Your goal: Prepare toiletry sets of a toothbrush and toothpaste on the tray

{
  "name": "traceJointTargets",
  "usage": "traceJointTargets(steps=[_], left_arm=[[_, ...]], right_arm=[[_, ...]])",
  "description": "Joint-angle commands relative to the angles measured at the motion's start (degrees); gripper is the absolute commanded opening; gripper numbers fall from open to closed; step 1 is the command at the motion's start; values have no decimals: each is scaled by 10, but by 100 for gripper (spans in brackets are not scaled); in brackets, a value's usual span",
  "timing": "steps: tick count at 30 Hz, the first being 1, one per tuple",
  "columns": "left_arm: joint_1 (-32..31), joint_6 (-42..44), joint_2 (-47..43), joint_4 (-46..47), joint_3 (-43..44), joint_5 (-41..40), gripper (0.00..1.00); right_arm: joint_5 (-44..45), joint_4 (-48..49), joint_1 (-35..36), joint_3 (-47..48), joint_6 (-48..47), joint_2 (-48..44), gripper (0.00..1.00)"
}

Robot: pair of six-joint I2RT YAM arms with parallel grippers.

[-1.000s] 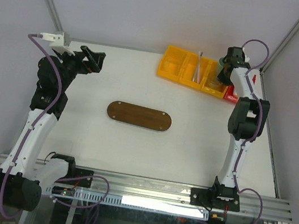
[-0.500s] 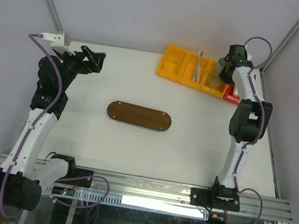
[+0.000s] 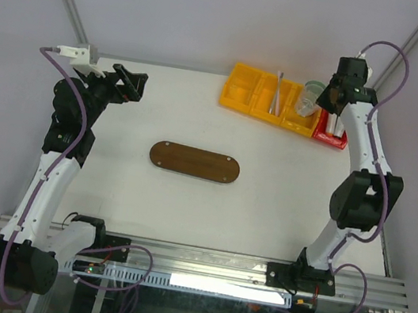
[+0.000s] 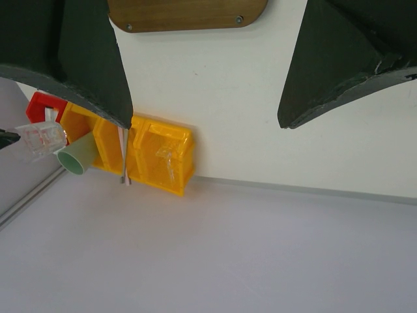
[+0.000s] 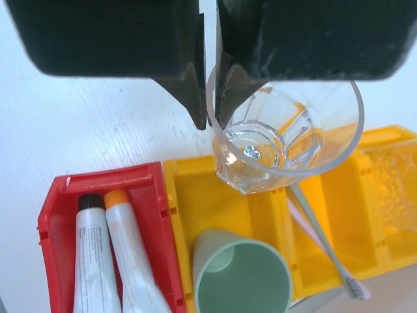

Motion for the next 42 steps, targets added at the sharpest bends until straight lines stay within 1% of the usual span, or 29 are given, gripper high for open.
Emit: traceJointTargets(steps=[1, 6, 9, 14, 18, 22, 26, 30, 36, 40, 42], left_arm=[[7, -5, -3, 26, 23, 7, 99], [6, -8, -2, 26, 23, 12, 99], [6, -8, -4, 27, 22, 12, 99], [6, -7, -9, 28, 21, 7, 99], [6, -7, -10, 27, 22, 8, 99], [6, -7, -12, 27, 23, 9, 99], [6, -4, -13, 28, 22, 5, 99], [7, 2, -10, 25, 23, -2, 99], [7, 2, -5, 23, 25, 4, 99], [6, 2, -2, 23, 25, 4, 99], [6, 3, -3, 22, 25, 3, 99]], right_arm=[[-54, 27, 0, -43, 0, -106, 0], [-98, 61, 12, -155, 4, -207, 0], [-111, 58, 35, -197, 5, -241, 0], [-96, 28, 120, -239, 3, -277, 0], [-84, -2, 197, -247, 3, -292, 0], [-58, -29, 276, -249, 3, -288, 0], [-45, -48, 351, -247, 10, -263, 0], [-34, -59, 402, -242, 15, -225, 0], [17, -50, 402, -243, 29, -181, 0], [25, -21, 403, -242, 24, -159, 0], [32, -25, 403, -233, 27, -145, 0]])
